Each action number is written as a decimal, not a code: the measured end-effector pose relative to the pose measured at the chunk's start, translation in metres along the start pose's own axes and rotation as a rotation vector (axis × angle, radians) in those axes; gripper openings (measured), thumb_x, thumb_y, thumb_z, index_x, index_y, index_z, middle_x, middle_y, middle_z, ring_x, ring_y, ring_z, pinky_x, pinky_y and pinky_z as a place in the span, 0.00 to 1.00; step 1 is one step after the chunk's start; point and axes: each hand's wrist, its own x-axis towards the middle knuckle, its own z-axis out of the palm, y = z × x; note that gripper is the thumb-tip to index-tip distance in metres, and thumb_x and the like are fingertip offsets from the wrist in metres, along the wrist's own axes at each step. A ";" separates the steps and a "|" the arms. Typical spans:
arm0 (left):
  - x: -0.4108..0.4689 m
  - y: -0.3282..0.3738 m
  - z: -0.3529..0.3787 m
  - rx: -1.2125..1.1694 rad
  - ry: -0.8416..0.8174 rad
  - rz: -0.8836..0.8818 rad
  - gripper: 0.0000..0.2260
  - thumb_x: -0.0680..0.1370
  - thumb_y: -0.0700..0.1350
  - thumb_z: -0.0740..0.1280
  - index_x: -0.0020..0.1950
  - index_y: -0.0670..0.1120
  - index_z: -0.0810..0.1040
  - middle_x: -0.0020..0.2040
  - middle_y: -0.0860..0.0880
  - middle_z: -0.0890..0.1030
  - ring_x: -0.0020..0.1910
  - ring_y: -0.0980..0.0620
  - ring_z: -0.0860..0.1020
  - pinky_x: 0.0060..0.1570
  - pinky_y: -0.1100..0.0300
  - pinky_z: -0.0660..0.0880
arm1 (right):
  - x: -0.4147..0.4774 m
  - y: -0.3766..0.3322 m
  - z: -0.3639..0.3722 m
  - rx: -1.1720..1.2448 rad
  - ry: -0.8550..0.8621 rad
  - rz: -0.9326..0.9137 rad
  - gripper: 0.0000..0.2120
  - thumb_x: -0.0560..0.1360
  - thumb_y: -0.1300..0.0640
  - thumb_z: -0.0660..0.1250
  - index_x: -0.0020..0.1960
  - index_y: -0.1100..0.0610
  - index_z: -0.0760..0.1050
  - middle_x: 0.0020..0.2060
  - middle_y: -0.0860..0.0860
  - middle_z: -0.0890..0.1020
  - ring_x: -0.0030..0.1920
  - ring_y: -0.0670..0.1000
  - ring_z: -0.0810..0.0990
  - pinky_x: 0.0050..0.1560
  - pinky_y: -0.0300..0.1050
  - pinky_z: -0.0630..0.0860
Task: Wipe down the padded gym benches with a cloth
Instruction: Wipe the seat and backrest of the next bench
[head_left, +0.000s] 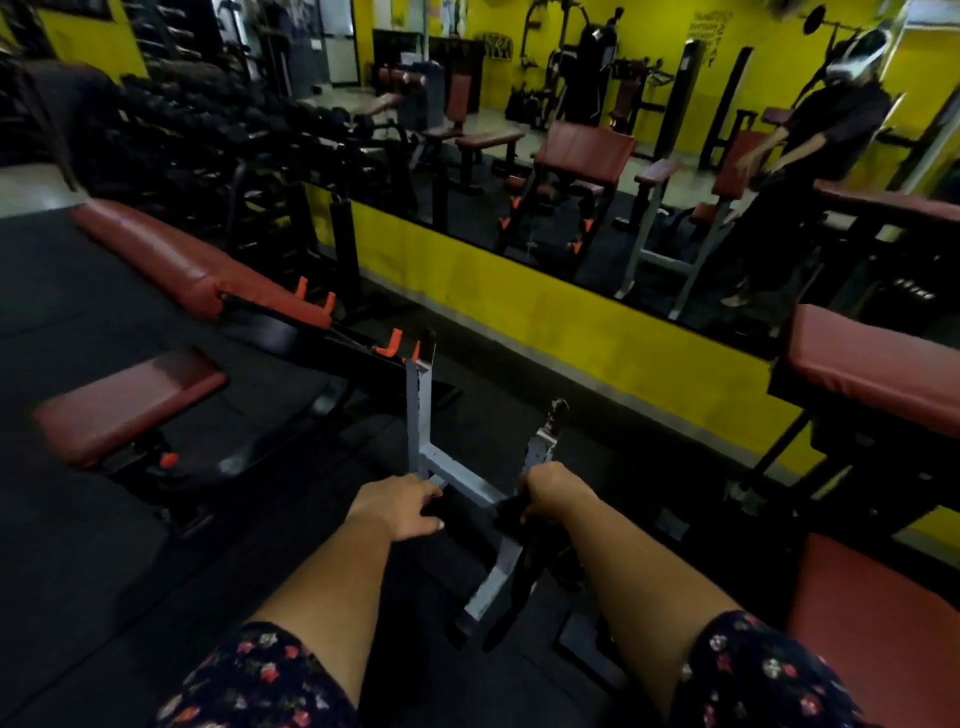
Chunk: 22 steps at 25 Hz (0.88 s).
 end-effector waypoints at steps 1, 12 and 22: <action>0.010 -0.003 -0.008 -0.010 0.014 -0.018 0.26 0.77 0.61 0.64 0.74 0.58 0.67 0.67 0.52 0.73 0.64 0.50 0.74 0.56 0.54 0.74 | 0.015 0.002 -0.009 -0.015 -0.001 -0.039 0.20 0.72 0.55 0.74 0.62 0.58 0.77 0.58 0.58 0.78 0.60 0.59 0.76 0.58 0.52 0.76; 0.056 -0.140 -0.036 -0.040 0.003 -0.269 0.27 0.78 0.62 0.63 0.75 0.58 0.64 0.69 0.51 0.71 0.66 0.48 0.71 0.58 0.51 0.73 | 0.173 -0.102 -0.058 -0.221 -0.074 -0.284 0.18 0.73 0.52 0.72 0.60 0.59 0.77 0.57 0.58 0.78 0.57 0.60 0.76 0.56 0.53 0.77; 0.011 -0.403 -0.065 -0.119 0.070 -0.613 0.27 0.77 0.62 0.65 0.74 0.58 0.66 0.69 0.51 0.72 0.65 0.48 0.73 0.58 0.52 0.73 | 0.308 -0.362 -0.122 -0.383 -0.069 -0.581 0.20 0.73 0.54 0.72 0.63 0.57 0.76 0.61 0.57 0.77 0.63 0.60 0.74 0.59 0.52 0.76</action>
